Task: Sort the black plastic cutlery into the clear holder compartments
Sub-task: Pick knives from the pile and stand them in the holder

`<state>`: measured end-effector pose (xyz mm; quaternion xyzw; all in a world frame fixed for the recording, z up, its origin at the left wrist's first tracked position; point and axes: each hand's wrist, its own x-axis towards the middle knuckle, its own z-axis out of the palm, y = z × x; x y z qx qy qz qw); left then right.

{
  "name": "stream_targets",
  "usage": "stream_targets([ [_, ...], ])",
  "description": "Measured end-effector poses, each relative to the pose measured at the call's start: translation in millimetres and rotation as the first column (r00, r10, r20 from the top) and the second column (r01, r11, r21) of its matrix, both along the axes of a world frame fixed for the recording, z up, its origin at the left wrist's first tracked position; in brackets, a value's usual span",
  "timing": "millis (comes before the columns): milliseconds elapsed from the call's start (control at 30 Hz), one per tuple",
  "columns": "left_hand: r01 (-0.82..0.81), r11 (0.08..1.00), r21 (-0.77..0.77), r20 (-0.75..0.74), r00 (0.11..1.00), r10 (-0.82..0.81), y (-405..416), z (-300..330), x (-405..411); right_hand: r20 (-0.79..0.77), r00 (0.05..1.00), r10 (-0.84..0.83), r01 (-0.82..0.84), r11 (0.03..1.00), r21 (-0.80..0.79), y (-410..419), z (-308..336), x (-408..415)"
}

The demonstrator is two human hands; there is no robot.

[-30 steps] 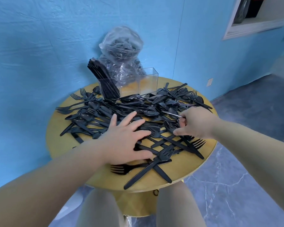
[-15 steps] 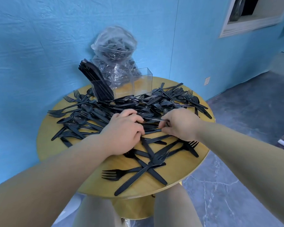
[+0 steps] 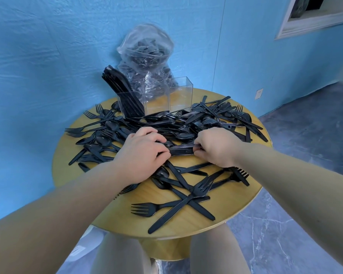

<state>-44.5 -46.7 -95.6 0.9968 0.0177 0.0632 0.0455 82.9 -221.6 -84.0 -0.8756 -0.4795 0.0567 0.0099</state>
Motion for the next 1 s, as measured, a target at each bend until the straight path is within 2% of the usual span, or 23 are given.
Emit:
stream_targets([
  [100,-0.015,1.000,0.024,-0.018,1.000,0.015,0,1,1,0.037,0.998,0.041,-0.042,0.998,0.050,-1,-2,-1],
  [200,-0.025,0.999,0.023,0.031,0.999,0.025,1,2,2,0.066,0.996,0.055,-0.064,0.988,0.141,-2,-3,-2],
  [300,-0.004,1.000,0.003,0.159,0.987,0.004,5,6,2,0.052,0.998,0.040,-0.050,0.972,0.229,0,-3,-3],
  [400,0.025,0.999,-0.025,0.304,0.953,-0.017,11,14,0,-0.035,0.999,0.035,-0.019,0.930,0.367,4,0,-4],
  [533,0.018,0.988,-0.153,0.353,0.935,0.037,16,27,-9,-0.064,0.998,-0.012,0.035,0.927,0.373,9,7,-3],
  [733,-0.019,0.913,-0.408,0.347,0.921,0.174,19,38,-23,-0.154,0.988,-0.029,0.084,0.930,0.359,17,16,-9],
  [867,-0.041,0.837,-0.546,0.313,0.917,0.249,15,44,-25,0.044,0.999,-0.003,-0.010,0.954,0.299,25,16,-17],
  [1000,-0.028,0.833,-0.553,0.293,0.929,0.225,8,46,-21,0.172,0.985,-0.030,-0.021,0.958,0.286,26,16,-20],
])
